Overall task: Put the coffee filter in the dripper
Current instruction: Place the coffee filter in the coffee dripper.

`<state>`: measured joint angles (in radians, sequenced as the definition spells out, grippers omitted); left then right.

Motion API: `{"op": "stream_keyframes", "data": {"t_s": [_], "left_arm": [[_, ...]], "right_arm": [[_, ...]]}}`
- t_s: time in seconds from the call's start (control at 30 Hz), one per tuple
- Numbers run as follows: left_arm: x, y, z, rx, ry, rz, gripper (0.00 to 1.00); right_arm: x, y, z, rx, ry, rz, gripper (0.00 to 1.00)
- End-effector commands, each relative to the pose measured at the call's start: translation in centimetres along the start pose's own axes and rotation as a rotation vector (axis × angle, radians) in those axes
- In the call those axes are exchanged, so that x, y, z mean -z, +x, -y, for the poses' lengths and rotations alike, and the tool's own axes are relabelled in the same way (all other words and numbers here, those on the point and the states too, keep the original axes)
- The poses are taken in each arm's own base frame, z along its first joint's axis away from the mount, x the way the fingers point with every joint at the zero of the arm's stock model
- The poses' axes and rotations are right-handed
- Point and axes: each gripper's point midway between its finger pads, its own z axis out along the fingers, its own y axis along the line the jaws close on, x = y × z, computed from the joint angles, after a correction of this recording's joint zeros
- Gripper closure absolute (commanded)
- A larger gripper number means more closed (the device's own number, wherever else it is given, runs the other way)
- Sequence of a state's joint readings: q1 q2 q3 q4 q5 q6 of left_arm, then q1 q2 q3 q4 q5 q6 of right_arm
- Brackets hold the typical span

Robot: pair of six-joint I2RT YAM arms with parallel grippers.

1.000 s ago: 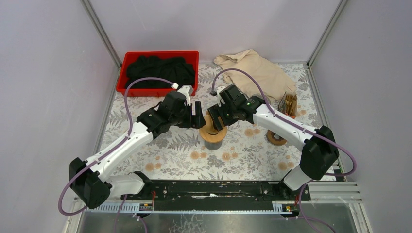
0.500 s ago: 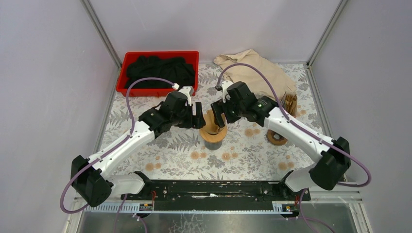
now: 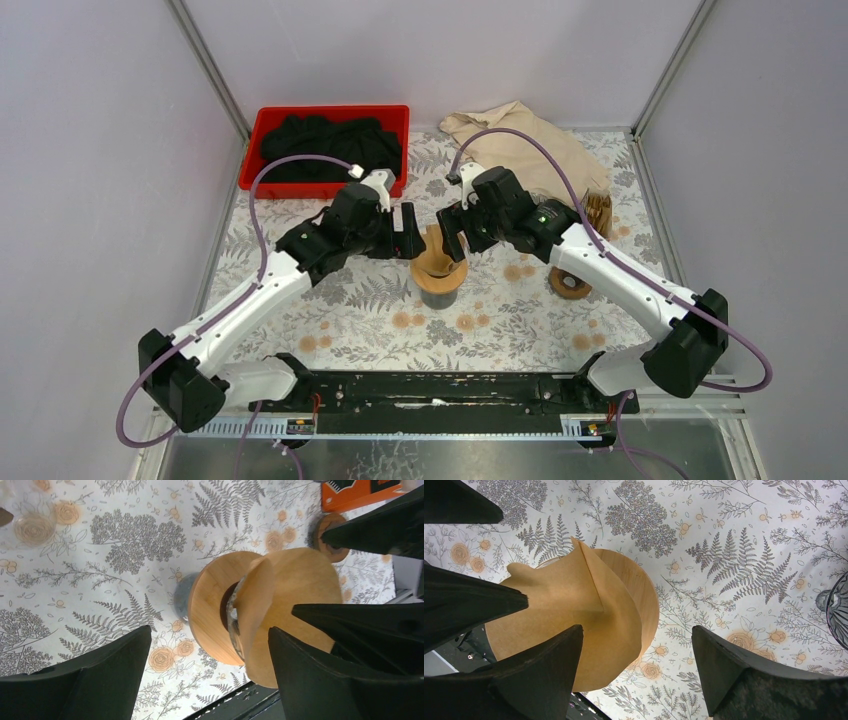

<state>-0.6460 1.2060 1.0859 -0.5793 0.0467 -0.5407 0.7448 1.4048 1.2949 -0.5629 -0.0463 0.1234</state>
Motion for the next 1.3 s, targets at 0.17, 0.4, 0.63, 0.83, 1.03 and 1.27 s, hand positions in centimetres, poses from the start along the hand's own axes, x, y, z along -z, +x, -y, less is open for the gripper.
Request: {"op": "stream_keyframes", "data": {"t_s": [0.17,0.4,0.63,0.83,1.03,1.27], "left_arm": [[0.6,-3.7,2.8,-0.018,0.092,0.082,0.04],[-1.7,-4.1,2.7,-0.043,0.07,0.053,0.04],[-2.9,-3.4,1.0,-0.058,0.001,0.024,0.05],[-3.3,-3.2,0.3,-0.052,-0.024,0.017,0.06],[-3.8,-2.5,-0.2,-0.048,-0.035,-0.008,0.06],[-3.9,-2.3,-0.4,-0.044,-0.039,-0.014,0.06]], "right_arm": [[2.0,-2.7,-0.5,0.01,-0.024,0.088,0.13],[1.9,-1.5,-0.7,0.011,-0.038,0.04,0.13],[2.6,-0.2,-0.4,0.016,-0.029,0.019,0.13],[3.0,0.8,-0.3,0.022,-0.034,0.007,0.13],[3.0,1.8,-0.3,0.036,-0.041,-0.015,0.13],[3.0,2.5,-0.2,0.055,-0.047,-0.032,0.13]]}}
